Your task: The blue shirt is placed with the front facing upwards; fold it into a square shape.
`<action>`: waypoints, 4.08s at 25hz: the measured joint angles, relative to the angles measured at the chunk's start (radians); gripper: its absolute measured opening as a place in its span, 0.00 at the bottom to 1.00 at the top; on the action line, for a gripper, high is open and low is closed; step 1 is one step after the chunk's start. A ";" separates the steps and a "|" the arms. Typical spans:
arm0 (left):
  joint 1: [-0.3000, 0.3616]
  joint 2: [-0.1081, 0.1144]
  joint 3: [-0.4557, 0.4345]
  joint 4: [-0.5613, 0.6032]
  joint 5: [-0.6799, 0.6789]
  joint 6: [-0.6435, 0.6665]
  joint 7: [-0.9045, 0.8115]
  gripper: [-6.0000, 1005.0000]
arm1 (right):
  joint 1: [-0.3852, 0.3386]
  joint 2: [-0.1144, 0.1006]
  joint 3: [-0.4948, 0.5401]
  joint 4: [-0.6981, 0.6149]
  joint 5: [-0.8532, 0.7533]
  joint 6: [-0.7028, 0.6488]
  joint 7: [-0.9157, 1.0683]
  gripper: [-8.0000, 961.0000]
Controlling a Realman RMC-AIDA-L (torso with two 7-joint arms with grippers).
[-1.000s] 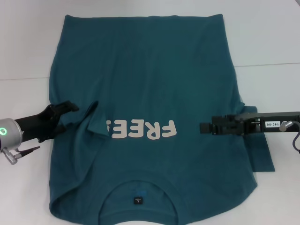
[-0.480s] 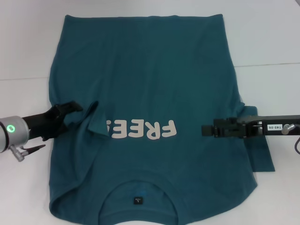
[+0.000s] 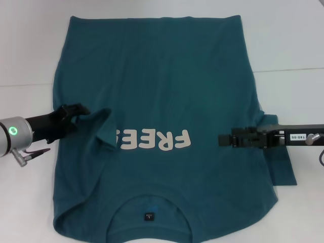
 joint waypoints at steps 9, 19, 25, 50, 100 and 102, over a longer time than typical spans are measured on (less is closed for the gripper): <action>-0.025 0.004 0.001 -0.002 0.005 -0.041 0.003 0.50 | -0.006 0.001 0.008 0.000 0.000 0.005 0.000 0.86; -0.060 -0.013 -0.012 0.009 -0.048 -0.083 0.088 0.11 | -0.009 0.006 0.009 0.000 0.000 0.008 0.000 0.86; -0.053 -0.010 -0.013 0.011 -0.094 -0.073 0.136 0.03 | -0.010 0.009 0.009 0.000 0.000 0.016 0.000 0.85; -0.080 -0.065 0.025 -0.046 -0.101 -0.318 0.214 0.03 | -0.014 0.009 0.009 0.000 0.000 0.024 0.007 0.85; -0.036 -0.114 0.197 0.137 -0.055 0.174 0.130 0.03 | -0.038 0.014 0.001 0.002 -0.001 -0.011 -0.001 0.83; -0.022 -0.110 0.197 0.159 -0.073 0.211 0.134 0.03 | -0.038 0.014 0.001 0.002 -0.001 -0.012 -0.001 0.83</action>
